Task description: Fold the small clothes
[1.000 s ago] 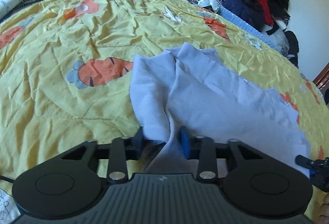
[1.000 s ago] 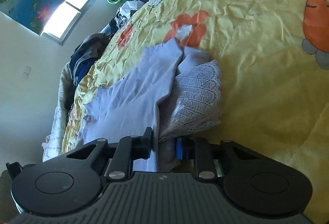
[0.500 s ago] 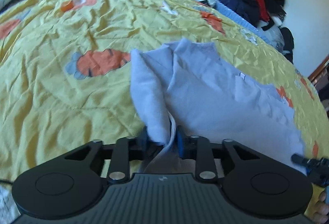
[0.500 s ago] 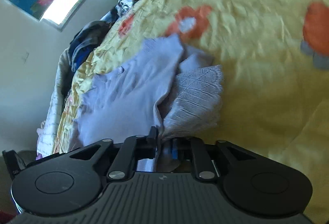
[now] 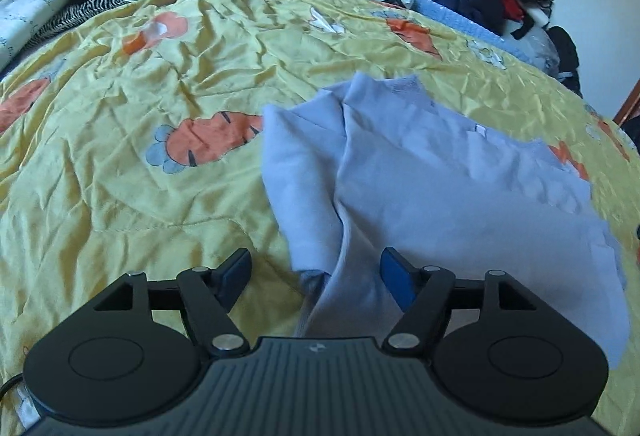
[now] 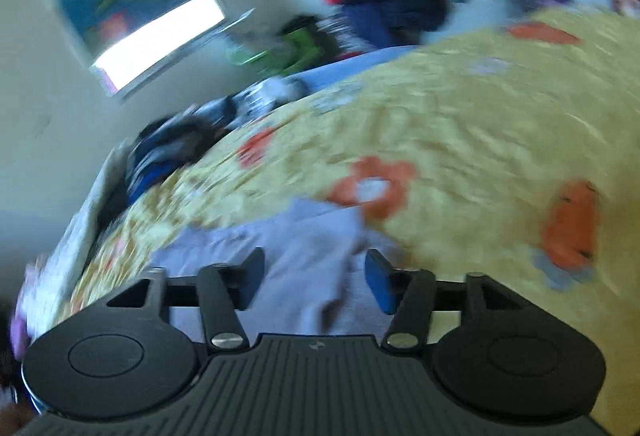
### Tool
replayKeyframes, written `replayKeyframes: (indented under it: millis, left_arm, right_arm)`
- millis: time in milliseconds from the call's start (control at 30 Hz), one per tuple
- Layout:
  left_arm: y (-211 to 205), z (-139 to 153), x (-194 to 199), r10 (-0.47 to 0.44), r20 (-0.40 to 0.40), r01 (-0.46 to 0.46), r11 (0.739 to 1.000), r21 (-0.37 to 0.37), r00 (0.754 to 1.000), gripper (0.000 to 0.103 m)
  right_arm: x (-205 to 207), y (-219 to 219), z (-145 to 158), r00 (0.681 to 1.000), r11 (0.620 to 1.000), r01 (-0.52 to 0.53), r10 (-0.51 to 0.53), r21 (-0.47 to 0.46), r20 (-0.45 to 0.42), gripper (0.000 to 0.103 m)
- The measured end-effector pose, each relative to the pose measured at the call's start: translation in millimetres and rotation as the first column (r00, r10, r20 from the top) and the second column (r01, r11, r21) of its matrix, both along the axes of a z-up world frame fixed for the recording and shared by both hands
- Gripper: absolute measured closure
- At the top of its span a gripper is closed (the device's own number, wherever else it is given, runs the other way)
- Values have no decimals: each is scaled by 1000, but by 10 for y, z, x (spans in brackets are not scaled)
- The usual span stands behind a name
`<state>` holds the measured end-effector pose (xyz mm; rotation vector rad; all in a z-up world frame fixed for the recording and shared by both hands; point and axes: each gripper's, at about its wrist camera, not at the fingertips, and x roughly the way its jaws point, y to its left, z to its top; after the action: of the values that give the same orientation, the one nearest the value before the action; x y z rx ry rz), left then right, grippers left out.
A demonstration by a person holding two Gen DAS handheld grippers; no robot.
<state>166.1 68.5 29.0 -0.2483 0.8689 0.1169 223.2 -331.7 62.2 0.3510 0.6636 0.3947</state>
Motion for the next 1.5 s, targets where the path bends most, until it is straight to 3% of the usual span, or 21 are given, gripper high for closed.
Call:
replayKeyframes:
  millis: [133, 233, 300, 500, 567, 667, 833, 900, 967, 1033, 1100, 1133, 1167, 1233, 1333, 1433, 1500]
  left_arm:
    - [-41, -5, 52, 1, 2, -1, 1000, 25, 1000, 32]
    - [-58, -33, 98, -3, 1, 3, 1000, 28, 1000, 31]
    - [-59, -58, 118, -4, 8, 3, 1000, 29, 1000, 30]
    - [-134, -88, 161, -39, 33, 36, 996, 84, 999, 31]
    - [-106, -48, 156, -46, 34, 44, 997, 69, 998, 37]
    - [-62, 12, 149, -46, 56, 41, 995, 96, 997, 37]
    - [86, -23, 330, -15, 43, 13, 998, 56, 999, 34]
    - [88, -54, 422, -13, 32, 11, 997, 72, 999, 34]
    - [73, -59, 441, 9, 14, -10, 997, 74, 1000, 33]
    - [28, 72, 309, 51, 44, -56, 990, 128, 998, 35]
    - [-91, 285, 76, 61, 180, -104, 966, 237, 982, 34]
    - [-180, 380, -40, 34, 264, -111, 953, 283, 964, 26]
    - [-272, 440, -109, -12, 328, -95, 947, 307, 945, 16]
    - [-441, 474, -76, -134, 366, 12, 948, 318, 921, 8]
    - [-681, 370, 328, -254, 301, 165, 942, 291, 919, 8]
    - [-789, 177, 878, -289, 172, 245, 940, 239, 942, 9]
    - [-759, 3, 1137, -263, 76, 245, 951, 187, 962, 9]
  right_arm:
    - [298, 360, -161, 992, 990, -110, 105, -87, -63, 38]
    - [478, 578, -329, 988, 965, -140, 121, -223, -97, 39]
    - [549, 601, -429, 990, 947, -141, 127, -290, -68, 38]
    - [677, 573, -388, 990, 963, -119, 97, -241, -101, 35]
    - [546, 544, -294, 995, 980, -60, 44, -187, -90, 34]
    - [204, 498, -182, 997, 992, -83, 82, -91, -18, 30]
    - [-214, 726, -263, 980, 962, -194, 199, -193, 6, 29]
    - [-292, 835, -397, 970, 933, -240, 243, -270, -21, 24]
    - [-374, 867, -478, 961, 915, -256, 277, -312, 25, 20]
    - [-400, 874, -441, 959, 910, -260, 281, -322, 21, 20]
    - [-345, 763, -309, 969, 945, -238, 247, -223, 14, 19]
    - [-296, 663, -239, 976, 967, -209, 215, -146, 29, 19]
    - [-224, 560, -176, 984, 983, -169, 173, -71, 49, 17]
    - [-31, 413, -110, 995, 995, -90, 87, 50, 56, 11]
    - [440, 303, -114, 1000, 983, -7, 10, 182, -19, 11]
    - [856, 333, -244, 993, 980, 26, -3, 198, -116, 11]
    - [1055, 344, -362, 983, 983, 33, 1, 181, -186, 12]
